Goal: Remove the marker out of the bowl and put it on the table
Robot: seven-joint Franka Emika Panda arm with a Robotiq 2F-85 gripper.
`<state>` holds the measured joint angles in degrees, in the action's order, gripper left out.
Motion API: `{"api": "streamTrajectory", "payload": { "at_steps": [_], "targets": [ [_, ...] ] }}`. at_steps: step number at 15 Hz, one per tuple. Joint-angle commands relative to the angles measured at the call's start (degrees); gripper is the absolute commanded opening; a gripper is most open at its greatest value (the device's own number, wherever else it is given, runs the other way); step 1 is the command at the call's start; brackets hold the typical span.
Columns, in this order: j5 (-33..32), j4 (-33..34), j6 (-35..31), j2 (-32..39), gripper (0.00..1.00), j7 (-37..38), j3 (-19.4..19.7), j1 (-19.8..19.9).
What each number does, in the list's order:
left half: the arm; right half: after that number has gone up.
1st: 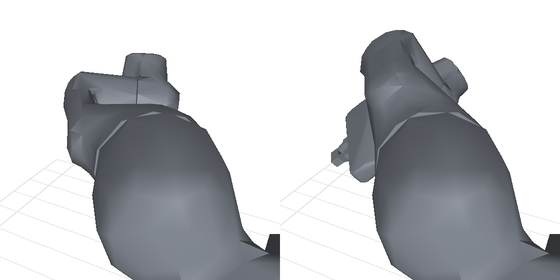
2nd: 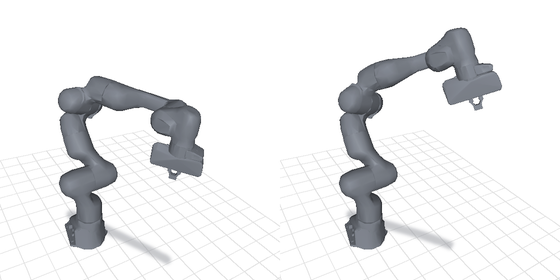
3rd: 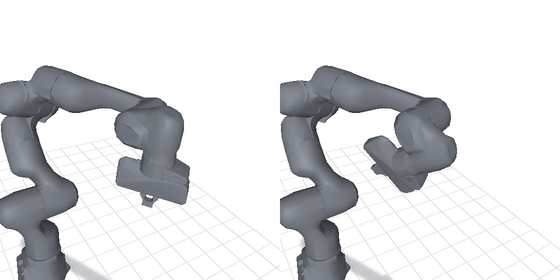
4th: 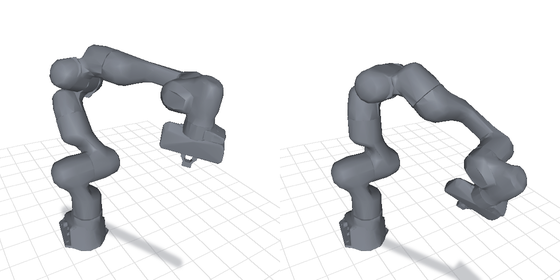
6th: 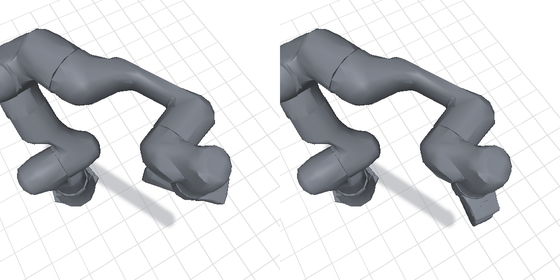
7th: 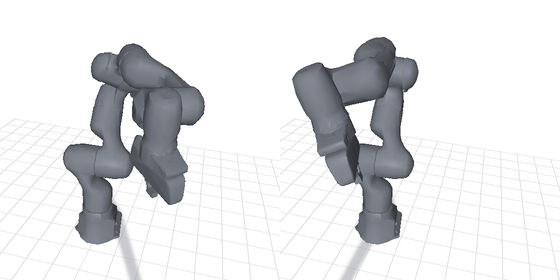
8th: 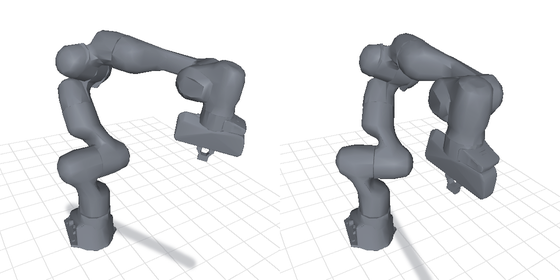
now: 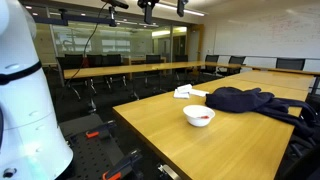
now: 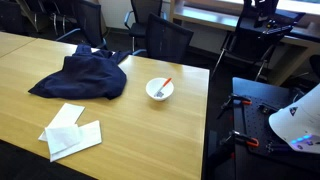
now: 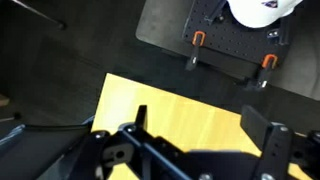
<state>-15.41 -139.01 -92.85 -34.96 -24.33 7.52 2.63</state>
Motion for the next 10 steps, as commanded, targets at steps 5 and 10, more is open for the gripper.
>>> {"api": "streamTrajectory", "payload": {
  "at_steps": [5,10],
  "targets": [
    [-1.60,-2.21,-9.09,1.05,1.00,-4.89,0.78,-4.30],
    [-1.24,-4.51,-21.29,9.98,1.00,-10.41,-2.37,-10.74]
  ]
}}
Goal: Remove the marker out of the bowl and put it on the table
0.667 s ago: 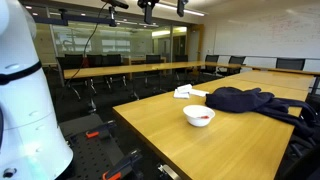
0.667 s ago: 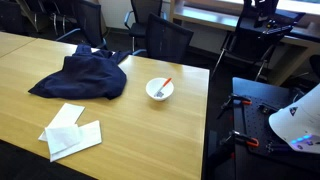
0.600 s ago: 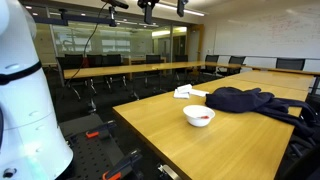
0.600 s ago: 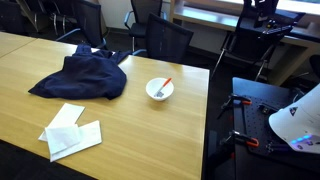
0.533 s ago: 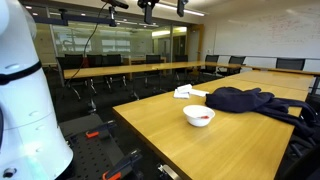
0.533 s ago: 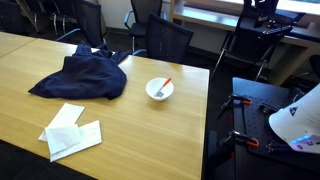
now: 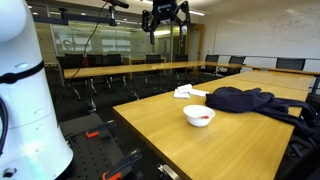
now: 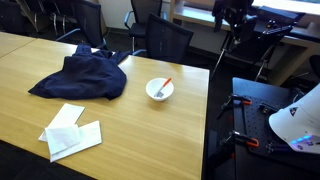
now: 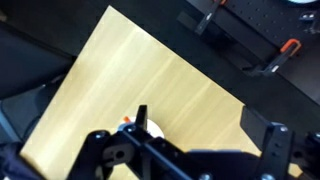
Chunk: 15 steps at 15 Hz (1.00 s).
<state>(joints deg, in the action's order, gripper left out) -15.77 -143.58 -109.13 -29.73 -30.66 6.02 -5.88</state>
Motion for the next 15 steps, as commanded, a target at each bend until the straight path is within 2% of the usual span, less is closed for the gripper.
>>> {"api": "streamTrajectory", "payload": {
  "at_steps": [1,5,6,8,10,11,13,15],
  "targets": [
    [-1.17,0.15,-7.70,7.39,1.00,-5.40,-1.43,-3.10],
    [-2.45,3.57,-16.45,19.07,1.00,-13.98,-3.00,-4.13],
    [-1.02,0.54,-15.64,15.04,1.00,-9.81,-3.90,-3.20],
    [-1.22,2.65,-16.84,19.14,1.00,-12.39,-4.30,-2.82],
    [-1.24,3.56,-16.83,19.76,1.00,-13.23,-4.36,-2.75],
    [2.13,4.10,-16.11,21.28,1.00,-17.77,-3.52,-3.12],
    [1.10,4.50,-18.93,25.07,1.00,-17.37,-3.71,-2.21],
    [-0.26,5.71,-20.35,29.90,1.00,-22.47,-3.95,-1.40]
  ]
}}
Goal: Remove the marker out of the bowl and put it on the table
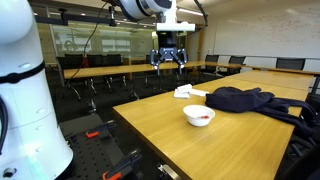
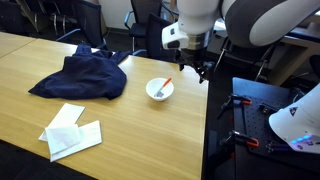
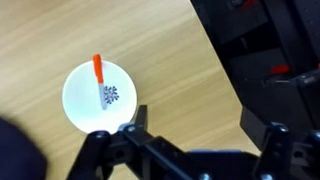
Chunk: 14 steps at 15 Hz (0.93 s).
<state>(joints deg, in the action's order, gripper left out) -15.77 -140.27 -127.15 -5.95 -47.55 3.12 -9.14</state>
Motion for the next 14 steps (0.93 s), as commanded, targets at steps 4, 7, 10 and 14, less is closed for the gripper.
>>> {"api": "streamTrajectory", "payload": {
  "at_steps": [4,7,10,14],
  "targets": [
    [-0.69,8.00,-7.29,17.25,1.00,-12.44,-2.37,4.81],
    [-1.65,15.07,-7.67,24.91,1.00,-13.78,-3.46,7.07],
    [-1.39,22.09,-5.94,31.57,1.00,-14.91,-4.22,9.59],
    [-1.82,28.63,-2.98,39.02,1.00,-14.20,-3.92,11.75]
  ]
}}
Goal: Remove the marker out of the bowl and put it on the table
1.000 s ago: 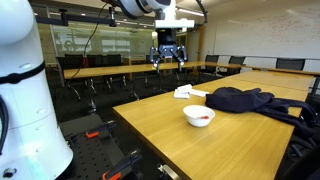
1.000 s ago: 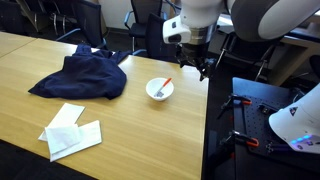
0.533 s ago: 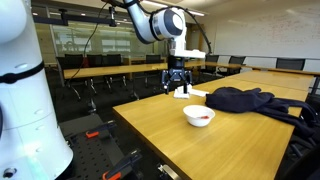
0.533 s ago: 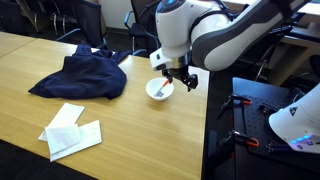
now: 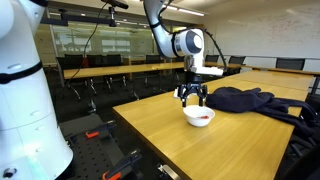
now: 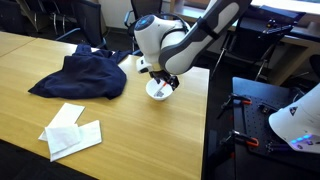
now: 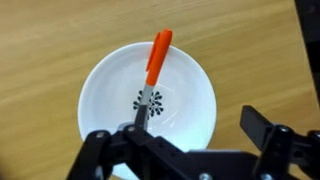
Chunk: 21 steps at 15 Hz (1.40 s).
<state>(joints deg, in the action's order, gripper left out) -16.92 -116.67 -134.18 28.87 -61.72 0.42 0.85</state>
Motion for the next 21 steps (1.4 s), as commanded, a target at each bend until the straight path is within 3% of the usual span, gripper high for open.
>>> {"api": "streamTrajectory", "payload": {
  "at_steps": [1,3,6,12,21],
  "targets": [
    [-0.66,6.39,4.67,5.78,0.78,-0.31,-1.42,2.22],
    [-1.51,8.74,5.63,8.36,0.68,0.57,-1.11,2.18],
    [-1.77,12.27,7.91,11.15,0.42,1.47,-0.84,2.24],
    [-1.98,14.19,9.43,11.00,0.01,1.09,-1.24,2.56],
    [-3.87,6.08,9.86,0.16,0.04,5.07,-1.32,1.08]
  ]
}}
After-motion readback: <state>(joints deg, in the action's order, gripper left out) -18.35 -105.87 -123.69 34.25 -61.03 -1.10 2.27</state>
